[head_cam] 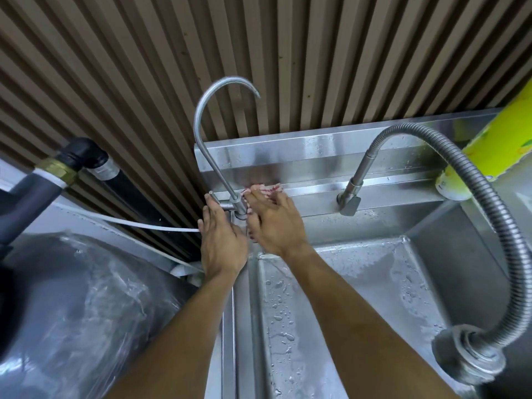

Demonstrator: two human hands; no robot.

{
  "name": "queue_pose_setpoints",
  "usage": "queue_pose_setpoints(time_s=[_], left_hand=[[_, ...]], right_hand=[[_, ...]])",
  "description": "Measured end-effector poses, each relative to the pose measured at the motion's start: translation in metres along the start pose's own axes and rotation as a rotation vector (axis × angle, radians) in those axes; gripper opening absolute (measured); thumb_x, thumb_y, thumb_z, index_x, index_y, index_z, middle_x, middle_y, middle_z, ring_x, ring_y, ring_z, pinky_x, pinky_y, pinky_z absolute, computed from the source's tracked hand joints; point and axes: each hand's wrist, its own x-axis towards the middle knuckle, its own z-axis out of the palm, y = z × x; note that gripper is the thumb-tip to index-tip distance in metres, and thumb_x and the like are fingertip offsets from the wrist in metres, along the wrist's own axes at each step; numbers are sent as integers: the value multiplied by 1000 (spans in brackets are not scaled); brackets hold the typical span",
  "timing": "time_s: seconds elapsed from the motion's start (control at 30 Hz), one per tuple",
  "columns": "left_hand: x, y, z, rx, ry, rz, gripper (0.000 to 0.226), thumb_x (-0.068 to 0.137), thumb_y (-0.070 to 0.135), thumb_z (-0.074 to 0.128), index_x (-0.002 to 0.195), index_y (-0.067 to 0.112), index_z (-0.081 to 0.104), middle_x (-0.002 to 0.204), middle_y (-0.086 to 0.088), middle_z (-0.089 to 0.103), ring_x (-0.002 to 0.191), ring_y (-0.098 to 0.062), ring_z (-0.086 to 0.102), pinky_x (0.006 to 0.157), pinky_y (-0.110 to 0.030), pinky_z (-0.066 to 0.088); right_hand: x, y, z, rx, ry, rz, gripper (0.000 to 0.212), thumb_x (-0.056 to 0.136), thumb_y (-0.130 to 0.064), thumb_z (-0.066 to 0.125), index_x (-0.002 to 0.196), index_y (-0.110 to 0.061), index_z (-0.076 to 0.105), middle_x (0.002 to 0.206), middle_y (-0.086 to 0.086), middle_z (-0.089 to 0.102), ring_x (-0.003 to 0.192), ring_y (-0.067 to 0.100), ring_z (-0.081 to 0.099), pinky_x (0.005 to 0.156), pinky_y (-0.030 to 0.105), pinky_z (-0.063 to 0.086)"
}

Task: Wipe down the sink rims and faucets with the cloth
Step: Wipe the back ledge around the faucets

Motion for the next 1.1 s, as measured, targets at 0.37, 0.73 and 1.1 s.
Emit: queue_pose_setpoints(time_s=[0.37,0.73,1.1], left_hand=[[2,2,6,158,-24,45,75,102,17,35,158,-1,-13,170,-13,7,157,-28,5,127,-45,7],[24,4,4,310,-126,18,77,102,23,40,160,5,-6,170,-11,15,155,-38,10,126,-50,8],[-13,-11,8,299,-23,109,75,94,34,29,153,-11,26,162,-31,25,150,-44,26,125,-50,19]], right_hand=[[-23,42,8,-75,207,467,66,104,-49,21,163,-19,21,170,3,8,158,34,9,129,46,-5],[-40,59,4,-70,72,127,75,93,-54,34,160,-22,33,168,3,26,157,29,18,129,48,8],[-16,26,9,-75,18,127,81,88,-43,13,164,-13,16,171,11,9,158,34,5,129,47,0]])
